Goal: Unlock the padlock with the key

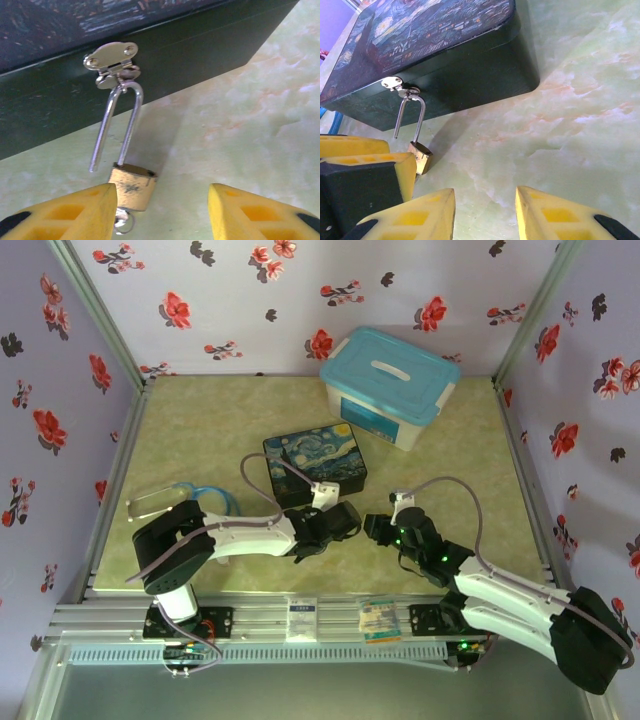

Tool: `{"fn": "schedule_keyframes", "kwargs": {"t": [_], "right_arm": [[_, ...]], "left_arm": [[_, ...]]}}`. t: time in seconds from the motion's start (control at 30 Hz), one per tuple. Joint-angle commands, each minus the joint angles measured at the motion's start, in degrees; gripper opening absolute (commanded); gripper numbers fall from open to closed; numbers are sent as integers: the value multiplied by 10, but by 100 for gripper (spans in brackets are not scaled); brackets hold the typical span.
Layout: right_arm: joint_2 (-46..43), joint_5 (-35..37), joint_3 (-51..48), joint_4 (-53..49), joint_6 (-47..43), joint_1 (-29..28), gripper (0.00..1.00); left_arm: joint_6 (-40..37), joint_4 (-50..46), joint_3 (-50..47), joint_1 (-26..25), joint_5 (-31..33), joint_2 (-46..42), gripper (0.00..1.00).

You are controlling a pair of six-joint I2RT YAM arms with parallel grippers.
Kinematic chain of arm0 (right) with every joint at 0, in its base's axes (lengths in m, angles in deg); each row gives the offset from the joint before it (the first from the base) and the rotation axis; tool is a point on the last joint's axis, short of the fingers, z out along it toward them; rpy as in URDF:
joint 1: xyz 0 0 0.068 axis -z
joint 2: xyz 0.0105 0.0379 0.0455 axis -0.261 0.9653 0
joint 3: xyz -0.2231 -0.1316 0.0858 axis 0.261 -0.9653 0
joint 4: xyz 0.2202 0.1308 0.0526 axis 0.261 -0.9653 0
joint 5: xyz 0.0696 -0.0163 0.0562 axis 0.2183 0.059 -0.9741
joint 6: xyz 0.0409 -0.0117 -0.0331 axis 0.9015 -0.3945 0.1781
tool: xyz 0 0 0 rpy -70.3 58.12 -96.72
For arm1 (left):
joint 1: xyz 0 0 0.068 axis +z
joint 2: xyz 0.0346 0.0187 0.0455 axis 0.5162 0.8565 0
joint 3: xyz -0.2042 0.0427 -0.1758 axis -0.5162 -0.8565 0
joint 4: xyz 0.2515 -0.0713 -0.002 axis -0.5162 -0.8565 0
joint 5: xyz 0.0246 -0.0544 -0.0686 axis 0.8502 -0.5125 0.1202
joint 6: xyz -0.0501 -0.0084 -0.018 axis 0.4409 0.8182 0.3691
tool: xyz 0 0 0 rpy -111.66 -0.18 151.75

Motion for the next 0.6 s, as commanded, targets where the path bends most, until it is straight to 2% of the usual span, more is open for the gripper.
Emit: {"fn": "schedule_keyframes", "kwargs": {"t": [0.0,0.33,0.5,0.57], "right_arm": [[2,-9,8,8,-5,4,38],[5,-11,14,5,-6,4,38],[8,-6,10,11,-5,5,38],[10,-5,9,12,-4,5,38]], "left_arm": [[-27,-26,17,-1,26,27,52],[-13,-11,5,8,27,65,52],[-16,19,-4,9,16,81,39],[-18,6,8,8,19,92,37]]}}
